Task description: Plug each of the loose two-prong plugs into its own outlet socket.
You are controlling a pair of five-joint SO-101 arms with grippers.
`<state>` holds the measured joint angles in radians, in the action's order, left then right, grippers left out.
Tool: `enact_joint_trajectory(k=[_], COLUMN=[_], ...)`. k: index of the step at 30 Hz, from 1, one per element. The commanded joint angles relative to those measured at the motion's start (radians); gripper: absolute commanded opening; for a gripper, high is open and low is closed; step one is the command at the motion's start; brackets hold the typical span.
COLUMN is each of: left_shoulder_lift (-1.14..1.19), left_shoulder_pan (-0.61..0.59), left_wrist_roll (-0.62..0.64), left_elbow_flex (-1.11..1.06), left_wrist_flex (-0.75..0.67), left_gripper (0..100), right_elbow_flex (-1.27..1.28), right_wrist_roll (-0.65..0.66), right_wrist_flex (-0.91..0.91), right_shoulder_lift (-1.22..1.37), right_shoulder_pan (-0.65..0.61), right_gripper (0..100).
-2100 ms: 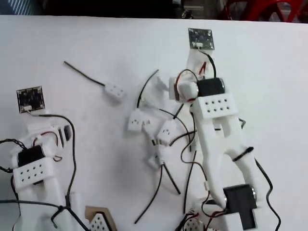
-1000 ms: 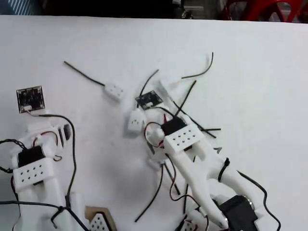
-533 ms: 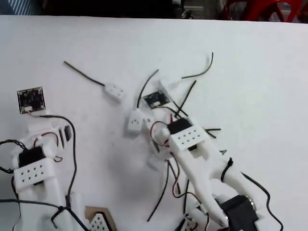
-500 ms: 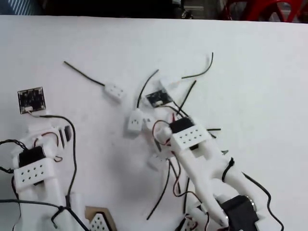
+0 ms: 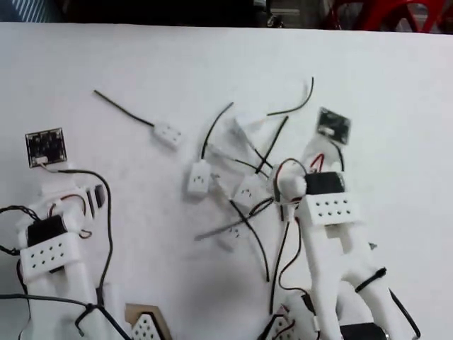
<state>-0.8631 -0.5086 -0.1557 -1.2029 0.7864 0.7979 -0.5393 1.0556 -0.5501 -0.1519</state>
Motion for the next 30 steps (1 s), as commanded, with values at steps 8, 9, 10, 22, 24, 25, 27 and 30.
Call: enact_joint_trajectory(k=[8,9,10,22,24,25,27,30], left_shoulder_lift=[-0.027,-0.027,-0.027,-0.027,-0.027,-0.027,-0.027,-0.027], left_shoulder_pan=[-0.002,-0.002,-0.002,-0.002,-0.002,-0.002,-0.002,-0.002], left_wrist_roll=[-0.002,-0.002,-0.002,-0.002,-0.003,-0.003,-0.003,-0.003], left_elbow_flex=[0.002,0.002,0.002,0.002,0.002,0.002,0.002,0.002], left_wrist_flex=[-0.023,-0.023,-0.023,-0.023,-0.023,-0.023,-0.023,-0.023], left_gripper=[24,24,24,24,24,24,24,24], right_elbow_flex=[-0.003,0.000,0.002,0.000,0.000,-0.003,-0.018,-0.052], right_wrist_roll=[-0.206,-0.201,-0.199,0.445,0.675,0.778,0.957,1.204], right_wrist_flex=[-0.058,-0.042,-0.027,0.125,0.124,0.120,0.119,0.077], right_shoulder_lift=[-0.039,-0.044,-0.047,-0.048,-0.048,-0.048,-0.042,-0.038], right_shoulder_pan=[0.102,0.099,0.093,0.085,0.093,0.096,0.097,0.102], right_gripper=[8.1,11.8,16.2,33.8,32.8,32.0,29.5,24.4])
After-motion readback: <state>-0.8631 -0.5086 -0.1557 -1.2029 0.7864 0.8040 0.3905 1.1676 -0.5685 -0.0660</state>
